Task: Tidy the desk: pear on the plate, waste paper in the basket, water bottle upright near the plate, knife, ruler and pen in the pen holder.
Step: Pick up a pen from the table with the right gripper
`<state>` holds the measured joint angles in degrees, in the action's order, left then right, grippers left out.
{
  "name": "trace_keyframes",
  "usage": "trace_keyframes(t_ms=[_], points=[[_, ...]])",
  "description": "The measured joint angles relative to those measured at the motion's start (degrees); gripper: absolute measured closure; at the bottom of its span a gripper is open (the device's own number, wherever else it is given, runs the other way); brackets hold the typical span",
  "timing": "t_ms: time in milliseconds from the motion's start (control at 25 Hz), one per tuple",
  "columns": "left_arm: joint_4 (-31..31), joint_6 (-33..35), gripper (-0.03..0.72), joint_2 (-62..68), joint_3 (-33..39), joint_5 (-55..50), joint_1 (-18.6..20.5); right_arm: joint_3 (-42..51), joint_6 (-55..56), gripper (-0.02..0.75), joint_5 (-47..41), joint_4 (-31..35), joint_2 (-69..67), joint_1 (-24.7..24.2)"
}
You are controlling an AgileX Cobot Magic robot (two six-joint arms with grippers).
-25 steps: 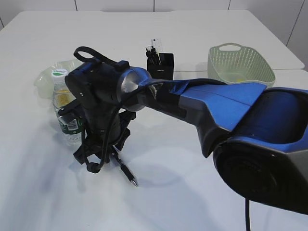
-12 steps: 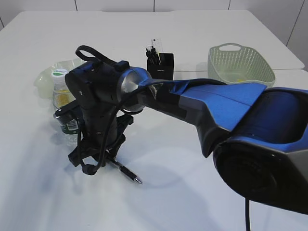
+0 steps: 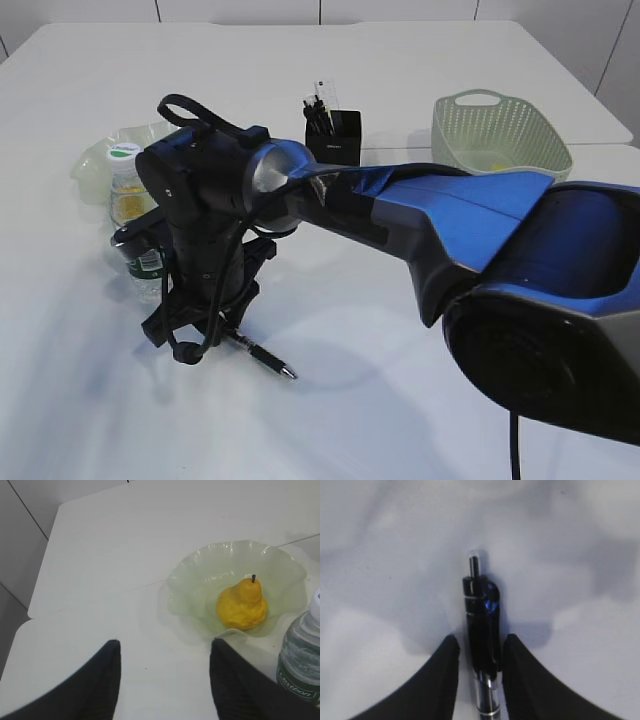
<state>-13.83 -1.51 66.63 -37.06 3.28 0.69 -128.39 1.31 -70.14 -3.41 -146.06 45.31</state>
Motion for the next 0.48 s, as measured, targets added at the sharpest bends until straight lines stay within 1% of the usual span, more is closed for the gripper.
trace_keyframes(t_ms=[320,480], points=[[0.10,0.00,0.286,0.00,0.00,-0.12,0.00,0.00,-0.09,0.604,0.00,-0.49,0.00,0.00],[0.10,0.00,0.286,0.00,0.00,-0.12,0.00,0.00,-0.09,0.622,0.00,-2.19,0.00,0.00]])
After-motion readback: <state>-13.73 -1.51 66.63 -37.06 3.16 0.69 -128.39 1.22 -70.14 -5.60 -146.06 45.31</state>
